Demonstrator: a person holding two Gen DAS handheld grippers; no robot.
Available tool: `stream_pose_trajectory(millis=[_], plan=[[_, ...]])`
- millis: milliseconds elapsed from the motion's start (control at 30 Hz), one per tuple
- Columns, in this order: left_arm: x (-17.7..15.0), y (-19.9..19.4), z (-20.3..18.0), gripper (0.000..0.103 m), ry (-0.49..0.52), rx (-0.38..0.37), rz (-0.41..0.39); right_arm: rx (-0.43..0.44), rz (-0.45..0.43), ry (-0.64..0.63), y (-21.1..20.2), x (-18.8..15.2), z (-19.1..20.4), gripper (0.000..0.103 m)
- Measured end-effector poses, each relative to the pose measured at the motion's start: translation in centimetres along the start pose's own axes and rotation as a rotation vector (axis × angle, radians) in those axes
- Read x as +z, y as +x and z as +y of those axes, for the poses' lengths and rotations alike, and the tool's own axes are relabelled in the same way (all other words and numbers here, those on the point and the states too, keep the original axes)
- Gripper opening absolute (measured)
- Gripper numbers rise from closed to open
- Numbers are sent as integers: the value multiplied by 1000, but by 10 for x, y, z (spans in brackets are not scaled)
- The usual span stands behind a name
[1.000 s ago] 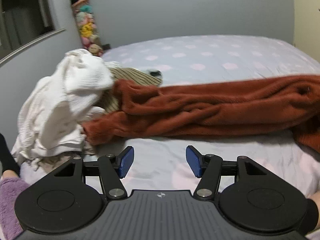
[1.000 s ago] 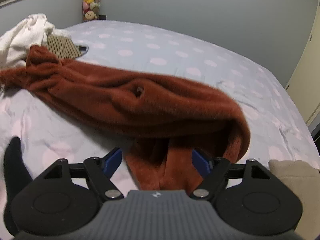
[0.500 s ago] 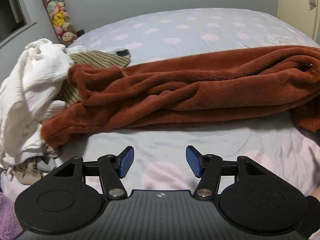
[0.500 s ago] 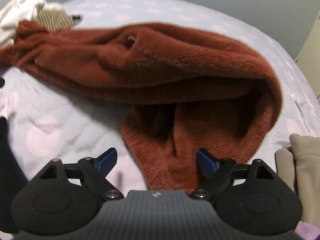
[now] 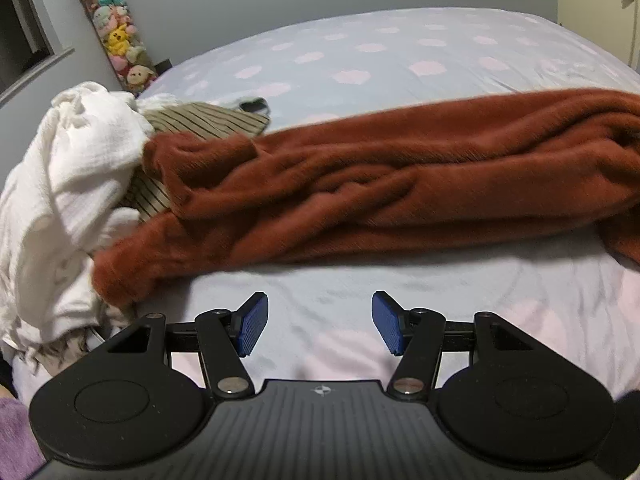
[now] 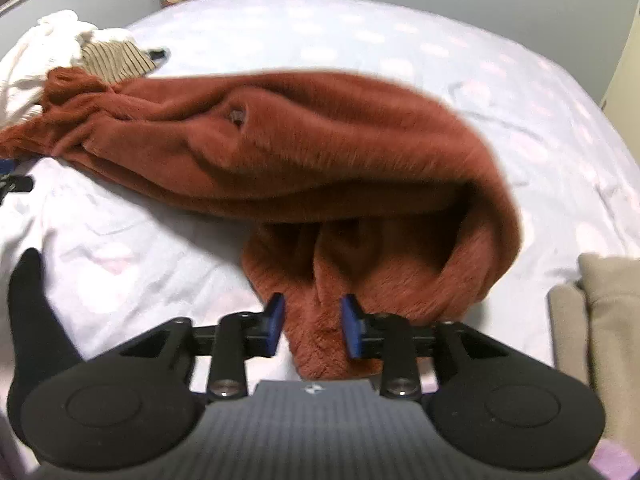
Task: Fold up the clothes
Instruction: 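Open the right gripper and release the fleece flat on the bed, then grasp the fleece edge with the left gripper while the right gripper grasps another edge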
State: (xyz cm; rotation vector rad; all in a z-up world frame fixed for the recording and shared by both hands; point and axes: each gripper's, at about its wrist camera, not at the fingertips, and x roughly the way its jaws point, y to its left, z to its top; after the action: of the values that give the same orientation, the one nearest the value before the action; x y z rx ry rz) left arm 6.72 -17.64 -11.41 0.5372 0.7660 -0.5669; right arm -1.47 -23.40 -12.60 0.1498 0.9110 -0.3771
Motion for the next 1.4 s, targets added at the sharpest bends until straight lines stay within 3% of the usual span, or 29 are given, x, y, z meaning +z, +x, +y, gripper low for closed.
stream_pose_trajectory(millis=[267, 433, 633, 800, 833, 867, 900, 967, 1067, 1100, 1133, 1233, 1400], plan=[[40, 9, 34, 56, 18, 86, -45, -49, -77, -32, -43, 7, -19, 61], [63, 34, 70, 56, -74, 114, -23, -127, -95, -13, -56, 6, -37, 74], [90, 68, 113, 56, -194, 142, 15, -164, -76, 54, -51, 5, -63, 77], [104, 107, 123, 55, -225, 148, 76, -163, -75, 57, -36, 17, -68, 79], [106, 113, 124, 52, -231, 147, 85, -167, -77, 53, -33, 21, -67, 79], [107, 115, 125, 38, -238, 139, 87, -166, -86, 50, -31, 24, -67, 79], [109, 118, 126, 25, -244, 132, 89, -165, -96, 47, -29, 28, -67, 78], [111, 123, 128, 14, -258, 117, 93, -142, -119, 48, -26, 35, -66, 74], [113, 116, 126, 7, -235, 135, 59, -81, -119, 56, -22, 44, -63, 41], [113, 110, 126, 6, -231, 144, 43, -62, -116, 58, -20, 46, -62, 25], [112, 102, 129, 6, -236, 152, 30, -45, -113, 59, -19, 49, -61, 19], [109, 76, 142, 6, -260, 182, -10, -17, -125, 32, -28, 51, -51, 12], [85, 30, 179, 6, -307, 252, -22, 77, -137, 10, -58, 47, -35, 10]])
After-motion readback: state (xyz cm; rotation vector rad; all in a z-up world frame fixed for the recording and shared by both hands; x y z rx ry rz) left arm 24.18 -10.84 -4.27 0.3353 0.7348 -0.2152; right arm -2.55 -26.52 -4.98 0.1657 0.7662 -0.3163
